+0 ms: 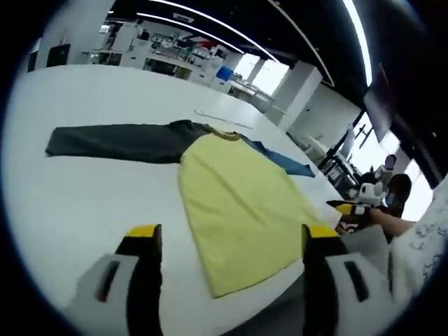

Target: Fold the garment on the visible template until the final outline fits inside the template.

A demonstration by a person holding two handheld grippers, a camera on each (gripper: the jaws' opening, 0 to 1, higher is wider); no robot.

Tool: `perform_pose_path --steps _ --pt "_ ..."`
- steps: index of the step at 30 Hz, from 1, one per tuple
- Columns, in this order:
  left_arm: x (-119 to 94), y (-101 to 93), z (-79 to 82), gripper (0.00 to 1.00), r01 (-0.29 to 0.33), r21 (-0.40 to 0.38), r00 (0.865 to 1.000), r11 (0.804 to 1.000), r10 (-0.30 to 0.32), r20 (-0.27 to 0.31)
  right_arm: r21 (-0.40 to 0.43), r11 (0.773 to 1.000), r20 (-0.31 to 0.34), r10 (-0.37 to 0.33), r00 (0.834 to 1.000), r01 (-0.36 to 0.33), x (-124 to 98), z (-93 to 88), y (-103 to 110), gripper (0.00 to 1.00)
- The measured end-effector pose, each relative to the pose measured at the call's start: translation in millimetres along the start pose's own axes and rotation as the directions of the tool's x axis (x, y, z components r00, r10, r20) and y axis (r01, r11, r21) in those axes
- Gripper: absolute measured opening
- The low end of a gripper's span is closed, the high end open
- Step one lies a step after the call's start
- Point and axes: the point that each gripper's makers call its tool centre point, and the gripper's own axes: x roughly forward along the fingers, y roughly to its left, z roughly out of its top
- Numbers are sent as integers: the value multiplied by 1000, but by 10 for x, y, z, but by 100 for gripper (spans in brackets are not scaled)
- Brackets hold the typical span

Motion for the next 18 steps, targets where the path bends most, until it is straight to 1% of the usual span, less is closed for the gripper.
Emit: perform_pose_path --steps 1,2,3,4,5,6,7,9,14,18 --pt "3 -7 35 97 0 19 1000 1000 -1 18 -5 1000 2 -6 1000 6 0 11 -18 84" --pt "-2 -18 53 99 -1 47 1000 999 -1 27 -9 1000 1 -11 1000 11 -2 30 -40 87" --pt "-12 -18 69 99 1 72 999 997 -4 33 -13 1000 4 -15 1000 15 -2 45 -57 91" --pt "-10 -61 110 99 -6 87 998 996 1 60 -20 999 11 -26 1000 27 -6 74 -90 93" --pt "-15 -77 116 99 0 85 998 996 -5 62 -21 999 11 -27 1000 28 -13 84 -94 95" --pt "23 -41 157 99 12 84 997 996 -18 73 -23 999 15 -34 999 35 -19 111 -122 97" --pt "25 -50 176 99 19 86 996 996 -26 81 -27 999 18 -40 999 40 -27 129 -134 98" --pt "9 -71 235 99 24 94 994 995 -34 106 -30 999 20 -43 999 43 -34 176 -175 99" --pt "-3 -99 280 99 28 99 992 995 -40 123 -67 996 8 -60 998 60 -27 251 -248 99" --pt "-9 -125 338 99 39 100 986 994 -55 156 -64 996 11 -60 998 60 -11 323 -297 99"
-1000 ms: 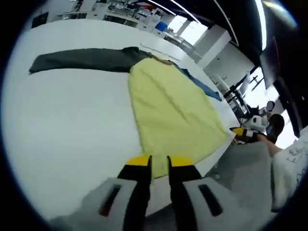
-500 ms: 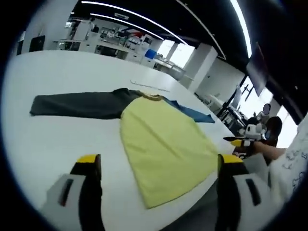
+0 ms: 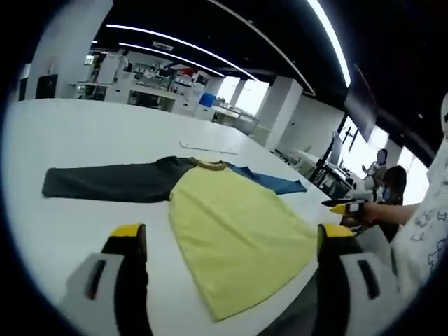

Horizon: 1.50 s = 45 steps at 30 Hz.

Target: Fold the garment on the visible template until the final outline fits inside the template.

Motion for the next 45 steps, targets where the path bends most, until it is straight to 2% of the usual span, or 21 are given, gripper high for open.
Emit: perform_pose_path --steps 1,7,10,11,12,13,15,20,21,25,30,36,38,40,44,45 --pt "3 1 33 99 1 -1 1000 1000 -1 17 -4 1000 0 -5 1000 5 8 27 -33 99" --pt "-2 11 77 99 -4 -4 1000 1000 4 26 -34 999 -13 -21 1000 20 48 138 -212 99" --pt "-1 7 99 99 -2 -12 999 1000 3 37 -49 999 -30 -23 999 22 57 193 -330 87" --pt "2 9 102 99 -3 -11 999 1000 4 38 -1 1000 -12 -18 1000 17 62 258 -383 84" --pt "3 6 109 99 -1 -10 999 1000 2 44 56 998 48 -20 999 17 73 394 -434 85" --pt "8 7 112 99 -1 -14 999 1000 1 47 76 997 64 -30 998 26 69 447 -487 86" --pt "13 4 111 99 -1 -20 999 1000 2 47 82 995 71 -60 996 54 72 505 -676 84" --pt "35 14 116 99 -2 -26 999 1000 4 48 99 991 75 -93 993 85 84 581 -856 81" --pt "39 20 117 99 -5 -27 999 1000 6 47 87 991 63 -107 992 101 93 587 -961 81" --pt "42 38 123 99 -12 -32 999 999 13 48 82 988 55 -134 989 129 123 646 -1172 77" --pt "41 42 90 99 -17 -45 999 999 19 43 124 977 67 -180 981 171 173 762 -1474 69" --pt "25 61 93 98 -31 -64 998 997 35 50 134 960 38 -252 967 245 270 812 -1839 54" --pt "25 67 92 98 -38 -68 998 997 42 51 116 962 14 -251 968 247 303 785 -1890 44" --pt "23 57 91 97 -38 -70 998 997 42 50 99 957 3 -273 962 271 318 766 -1978 37" --pt "8 66 72 97 -47 -78 998 996 51 45 126 940 -22 -316 949 316 391 718 -2115 33" --pt "5 69 68 97 -50 -79 998 996 53 45 127 933 -24 -337 941 337 401 719 -2218 32"
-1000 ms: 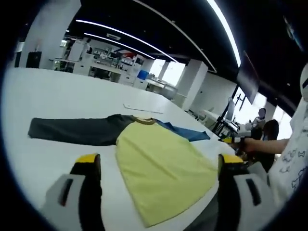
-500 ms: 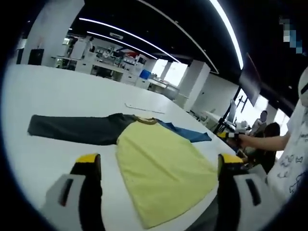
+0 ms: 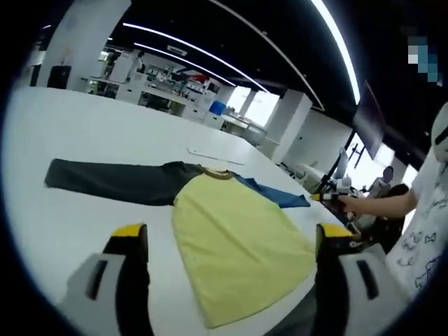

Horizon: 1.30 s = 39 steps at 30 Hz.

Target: Fold the garment on the visible template until the final outline fits inside the template.

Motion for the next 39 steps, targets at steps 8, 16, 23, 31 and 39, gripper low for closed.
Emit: perform_pose_path --steps 8,16,23,31,39 --pt "-11 23 -63 96 -19 0 1000 1000 19 -15 -65 987 -101 -151 983 145 154 -183 -333 29" --pt "15 11 -131 94 -17 -19 999 1000 16 -29 51 979 -114 -190 975 197 248 -210 -450 23" --pt "23 23 -209 94 -21 -37 999 999 19 -45 25 976 -143 -211 967 216 305 -287 -561 16" --pt "77 7 -262 93 -16 -55 999 998 14 -48 44 979 -156 -192 969 201 263 -317 -492 0" --pt "79 25 -264 92 -9 -63 999 998 7 -38 47 978 -165 -194 967 204 174 -329 -445 0"
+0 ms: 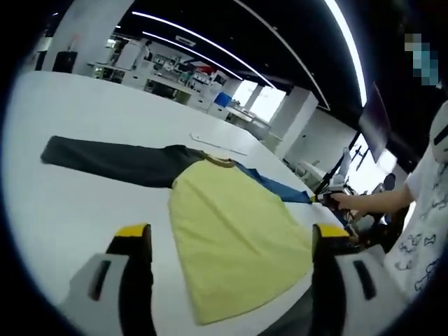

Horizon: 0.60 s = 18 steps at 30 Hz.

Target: Fold the garment on the visible template until the final outline fits inside the template.

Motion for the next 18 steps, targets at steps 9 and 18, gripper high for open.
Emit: perform_pose_path --steps 9,18 --pt "76 -33 -76 92 18 46 999 999 -17 -35 -1 999 52 48 998 -48 -198 193 203 0" --pt "206 -127 -135 92 58 109 996 992 -51 -68 12 977 107 211 972 -213 -331 440 874 0"
